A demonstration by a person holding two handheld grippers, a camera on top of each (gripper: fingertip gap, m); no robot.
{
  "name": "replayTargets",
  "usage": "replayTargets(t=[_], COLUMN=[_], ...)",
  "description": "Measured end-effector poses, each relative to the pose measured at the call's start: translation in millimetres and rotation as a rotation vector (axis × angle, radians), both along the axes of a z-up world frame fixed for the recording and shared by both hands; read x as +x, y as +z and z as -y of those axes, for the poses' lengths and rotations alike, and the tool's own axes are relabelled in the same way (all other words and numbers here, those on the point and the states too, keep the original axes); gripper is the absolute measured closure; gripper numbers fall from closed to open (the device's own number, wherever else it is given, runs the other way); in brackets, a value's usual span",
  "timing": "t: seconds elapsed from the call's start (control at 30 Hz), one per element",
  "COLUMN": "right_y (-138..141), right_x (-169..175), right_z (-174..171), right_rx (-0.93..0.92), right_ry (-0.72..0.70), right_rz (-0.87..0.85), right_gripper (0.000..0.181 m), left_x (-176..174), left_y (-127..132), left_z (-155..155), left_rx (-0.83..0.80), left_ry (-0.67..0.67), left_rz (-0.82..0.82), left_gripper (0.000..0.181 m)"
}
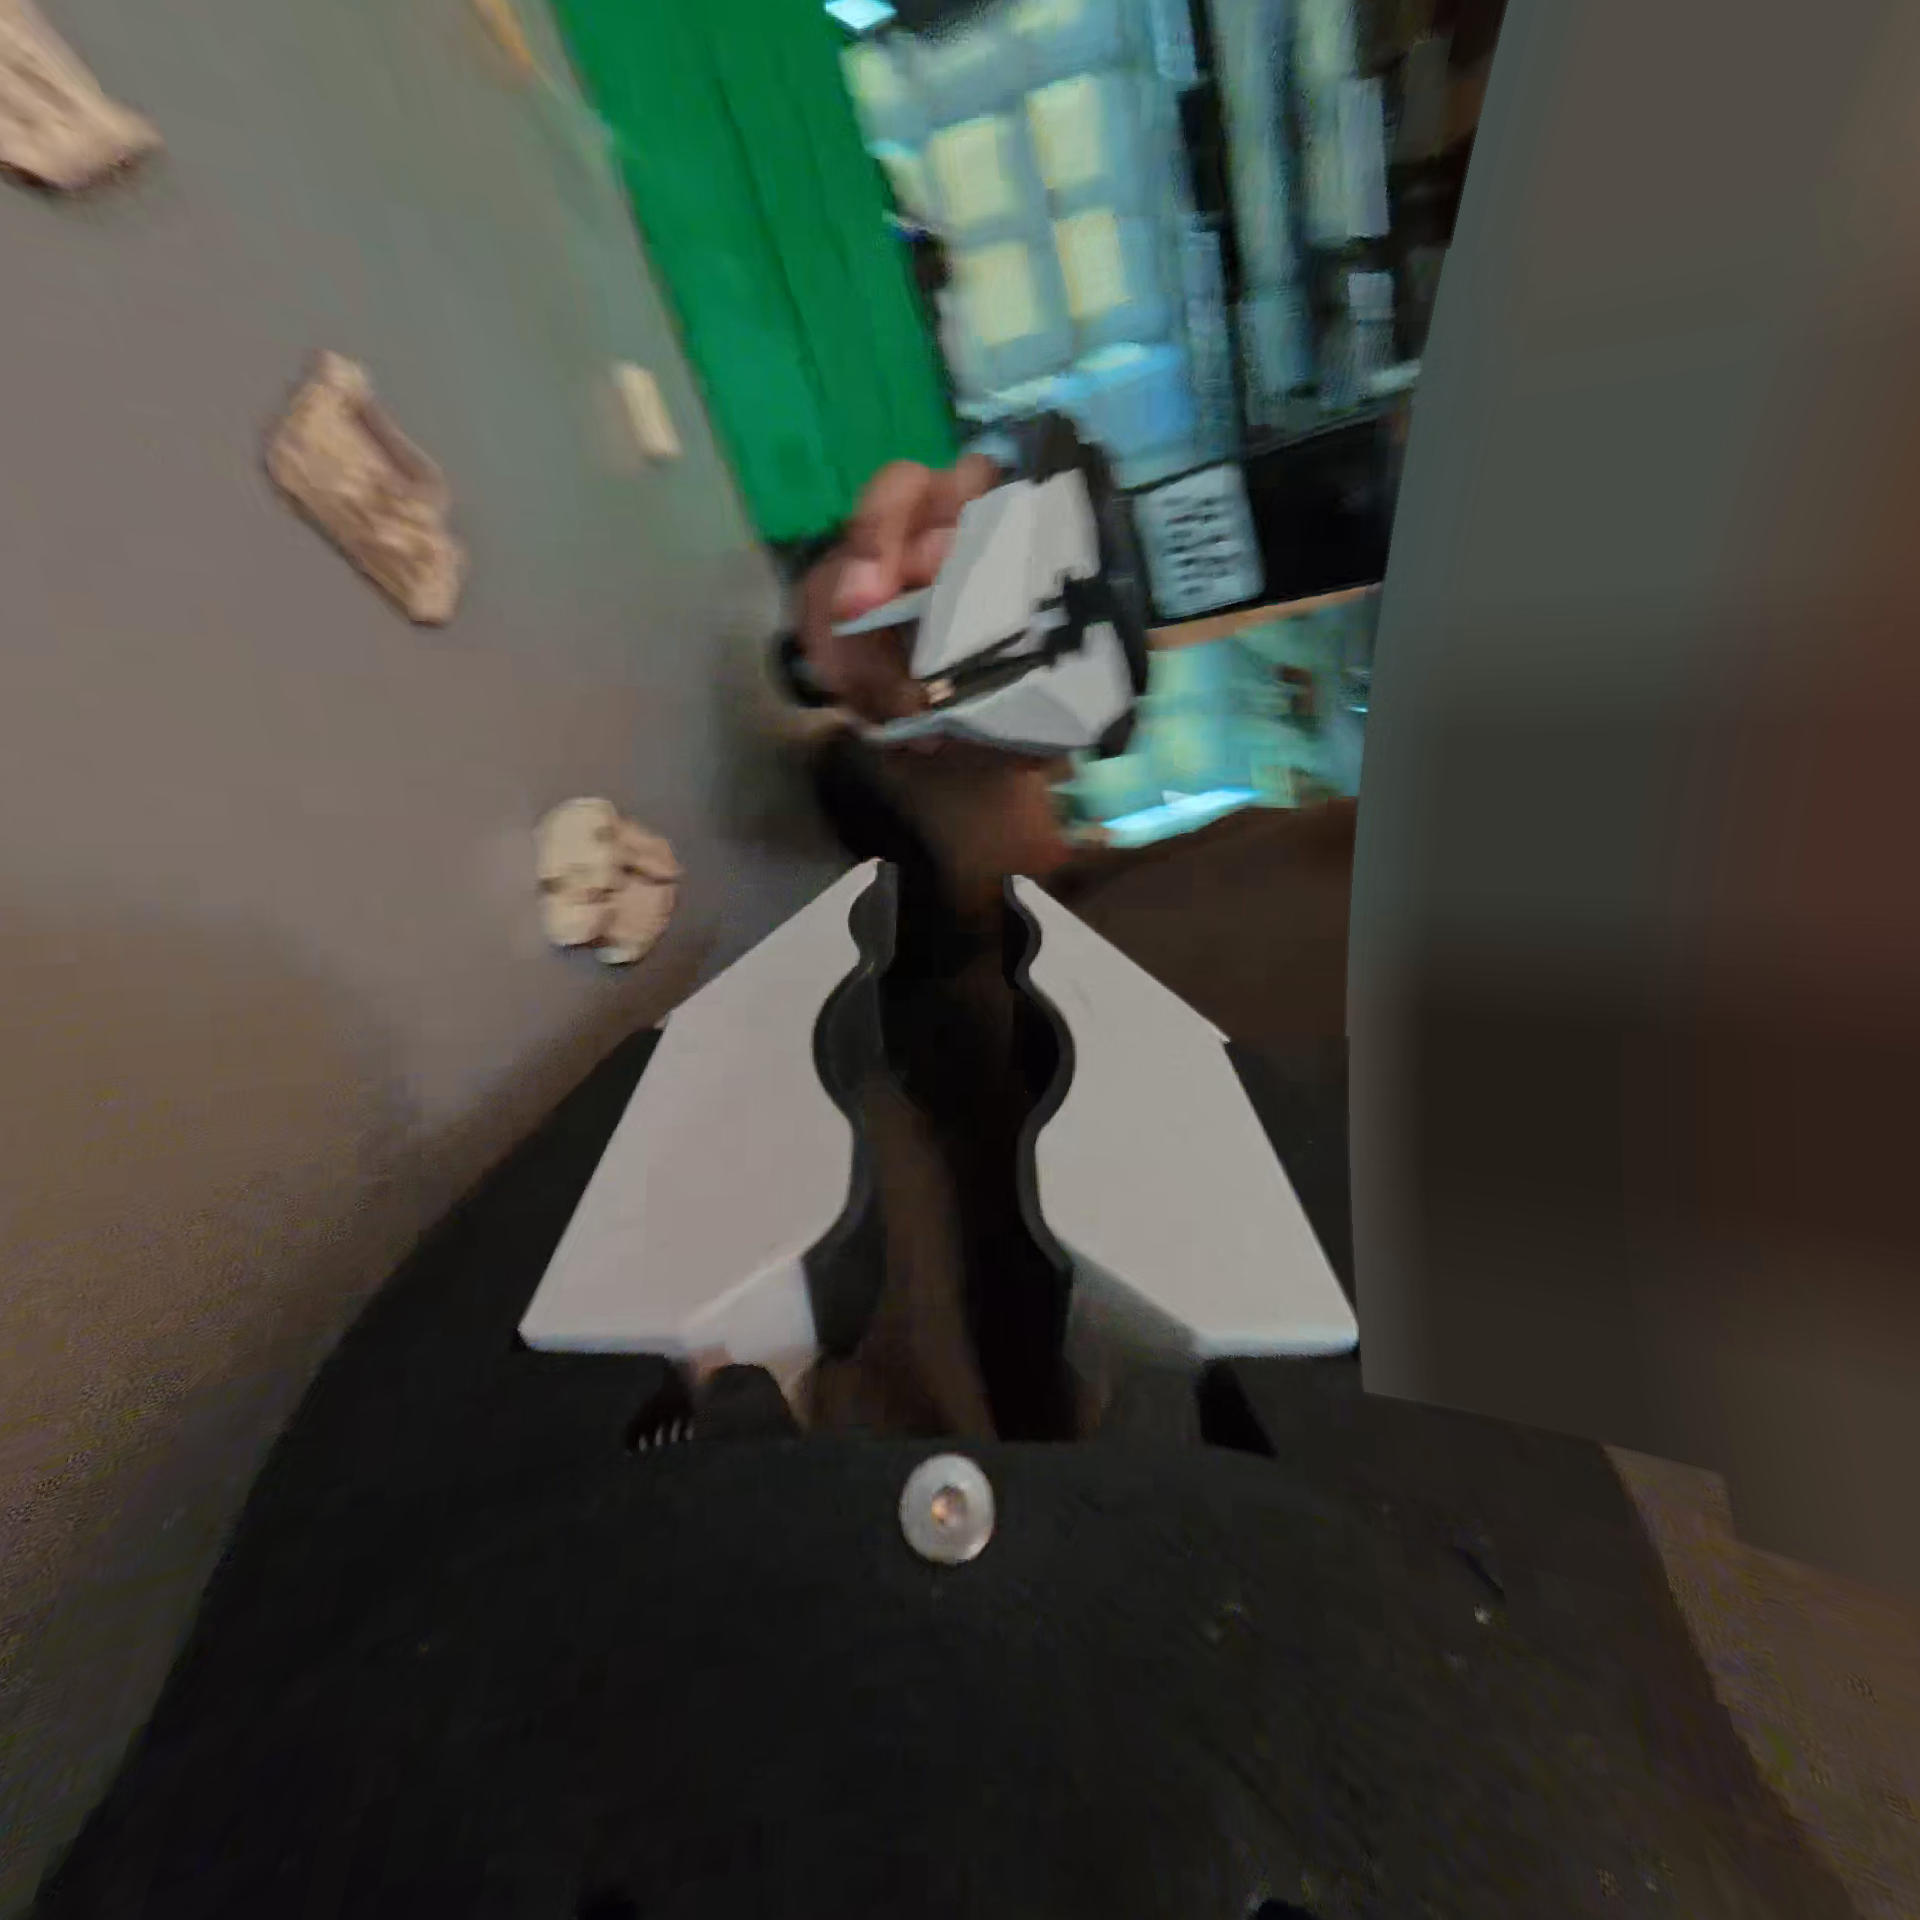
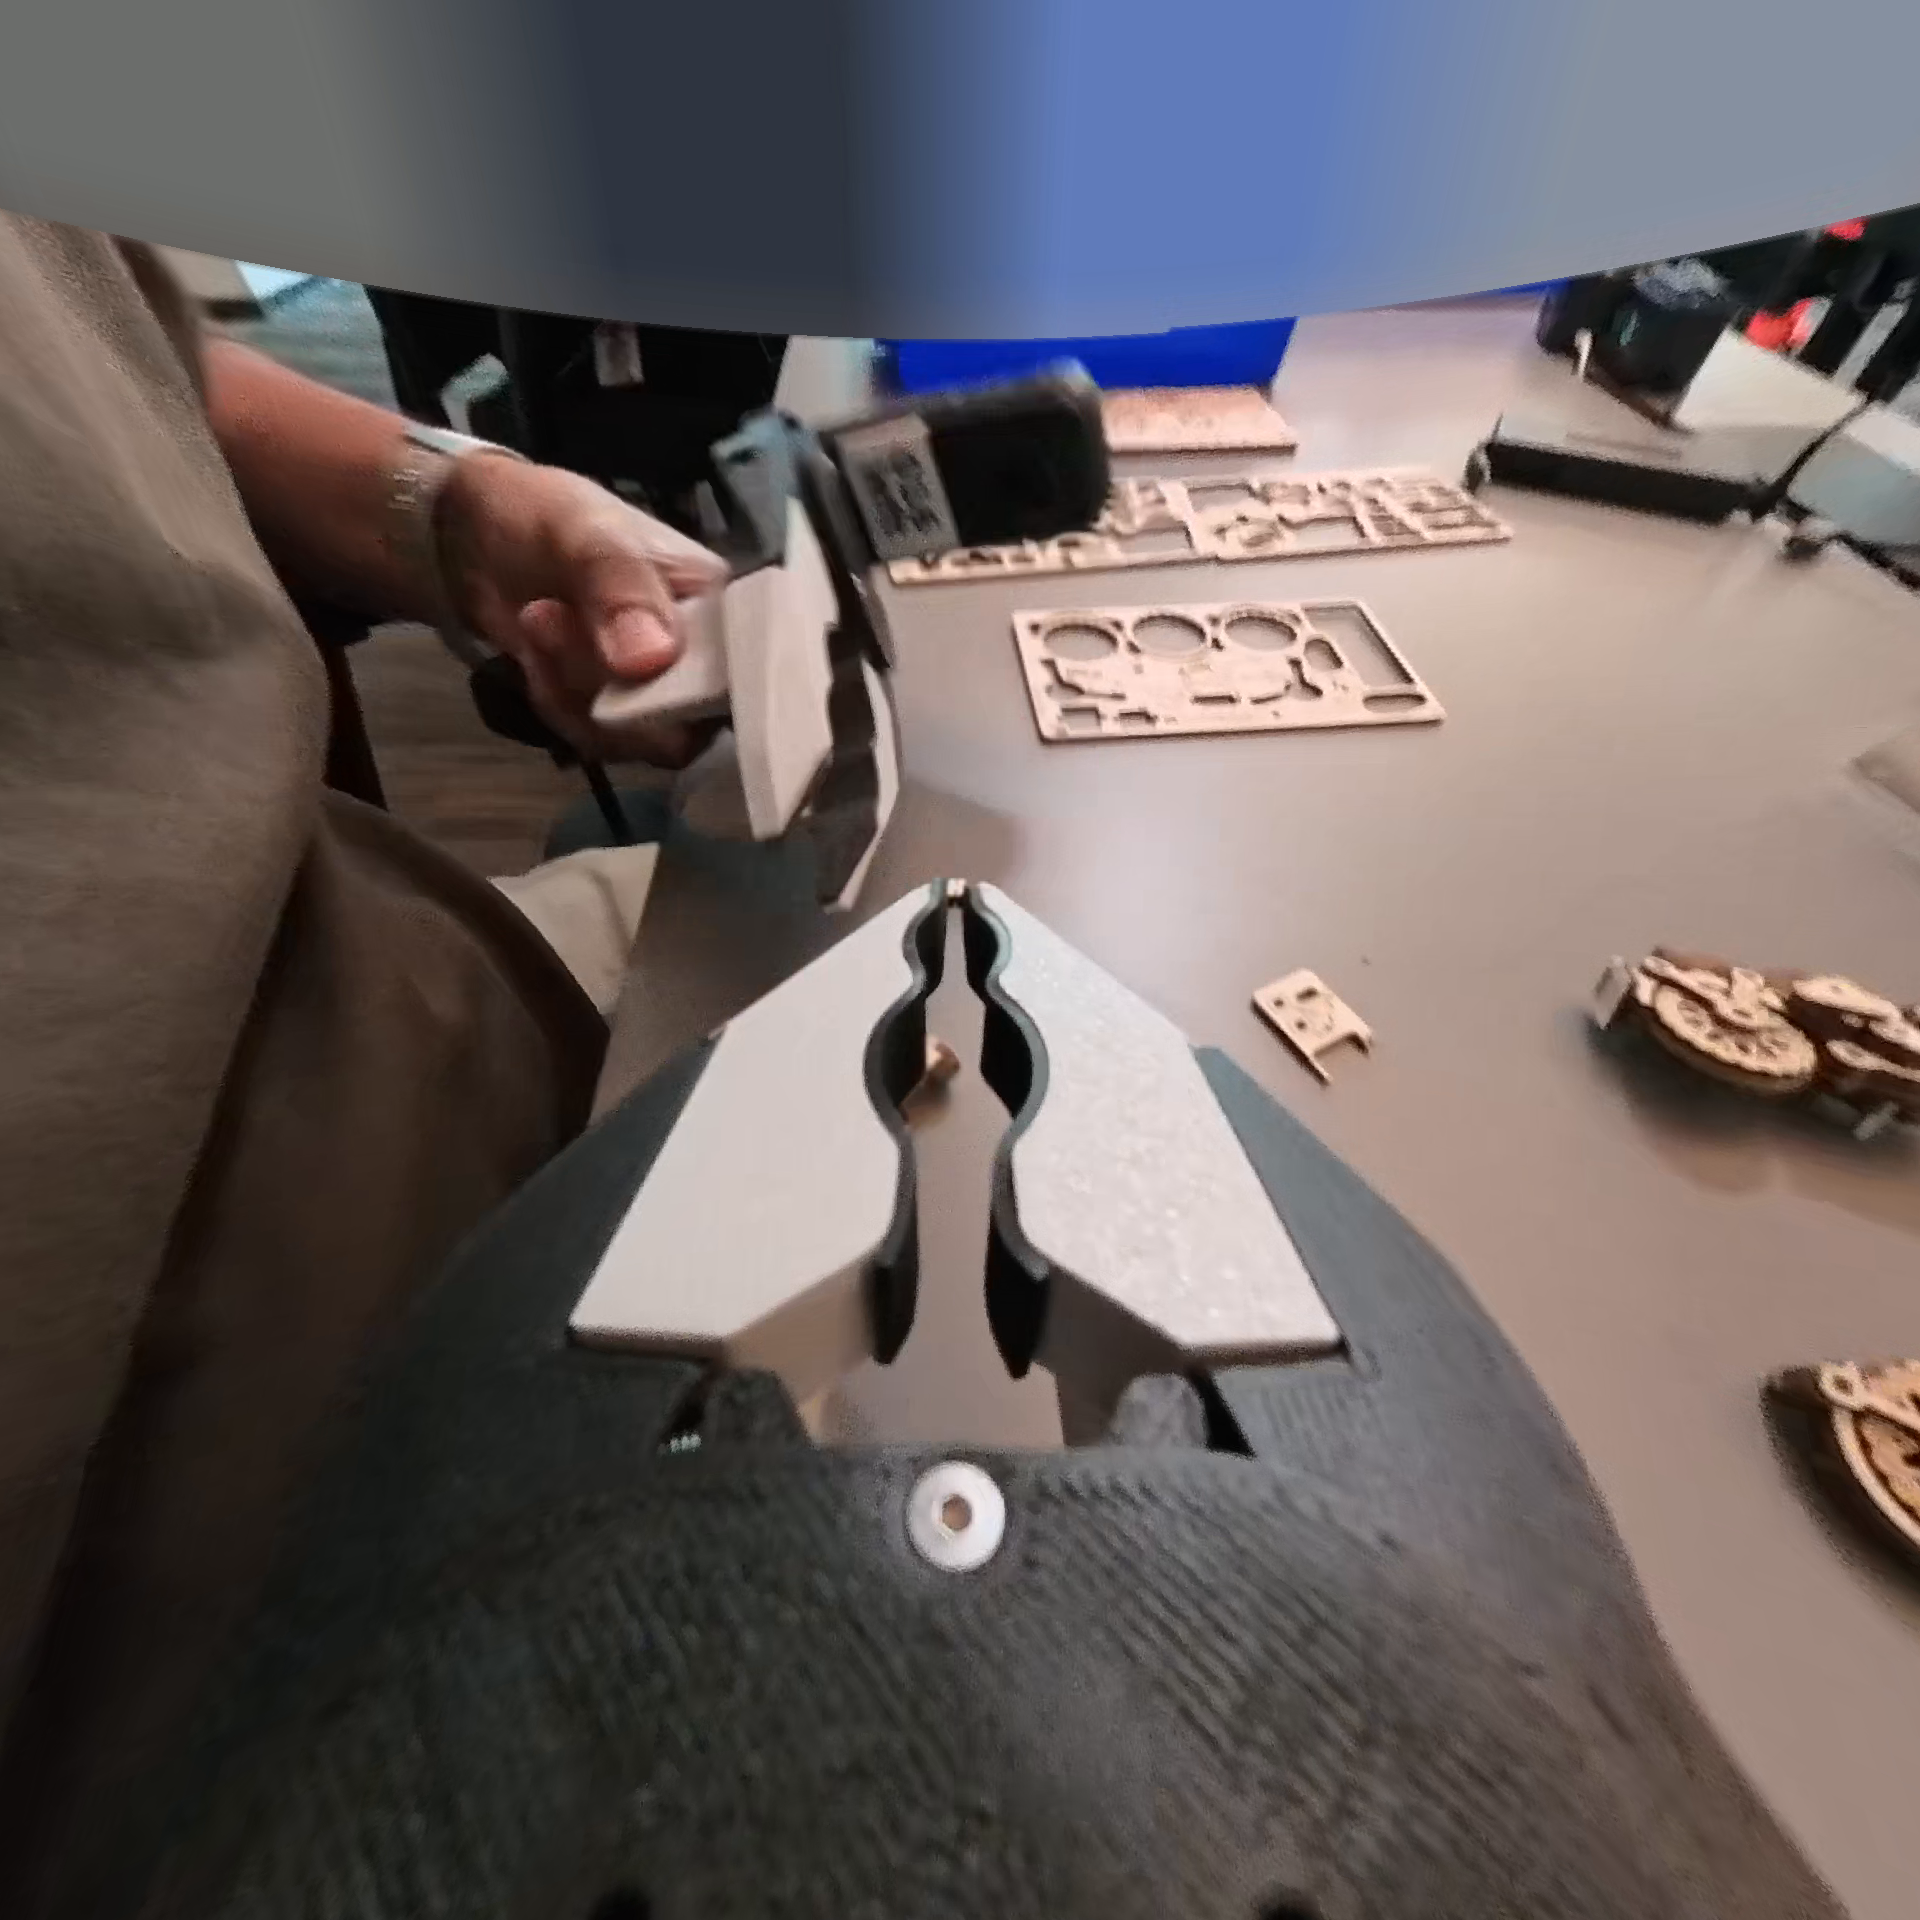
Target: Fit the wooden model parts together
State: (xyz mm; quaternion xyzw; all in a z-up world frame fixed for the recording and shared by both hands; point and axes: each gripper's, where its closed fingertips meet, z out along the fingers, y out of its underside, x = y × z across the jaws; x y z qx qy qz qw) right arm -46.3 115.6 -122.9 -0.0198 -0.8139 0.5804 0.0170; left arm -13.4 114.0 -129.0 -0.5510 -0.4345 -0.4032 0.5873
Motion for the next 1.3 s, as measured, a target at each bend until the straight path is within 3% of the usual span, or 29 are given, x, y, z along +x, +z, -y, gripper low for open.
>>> replayTargets(t=[0.07,0.13,0.27,0.6,0.87,0.93,1.07,1.3], right_y=[-10.1,-18.8,-33.6,-54.7,-56.5,-53.9,-55.1,-55.5], right_x=[-5.0,-7.3,-2.8,5.7,3.8,5.8,9.2,6.9], right_z=[-1.6,-1.5,-0.3,-4.7,2.8,6.3,1.5,-3.3], right_rx=[0.094,0.198,0.406,0.723,0.795,0.766,0.766,0.849], right_ry=[0.012,0.052,0.192,0.411,0.475,0.523,0.619,0.659], right_rz=[0.019,0.006,-0.015,-0.031,-0.067,-0.116,-0.185,-0.32], right_gripper=[0.18,0.18,0.18,0.18,0.18,0.18,0.18,0.18], left_x=[-7.6,-15.2,-17.1,-24.7,-18.8,-19.7,-18.9,-18.9], left_y=[-31.5,-47.4,-60.6,-67.0,-63.7,-65.7,-67.6,-66.7], left_z=[4.0,12.2,11.7,-2.6,-4.2,-2.6,-1.6,-3.1], left_rx=[-0.283,-0.52,-0.716,-0.899,-0.8,-0.822,-0.879,-0.867], left_ry=[0.126,0.223,0.271,0.279,0.218,0.21,0.23,0.234], left_rz=[-0.118,-0.244,-0.378,-0.701,-0.673,-0.689,-0.738,-0.739], left_gripper=[0.155,0.148,0.135,0.146,0.148,0.157,0.159,0.163])
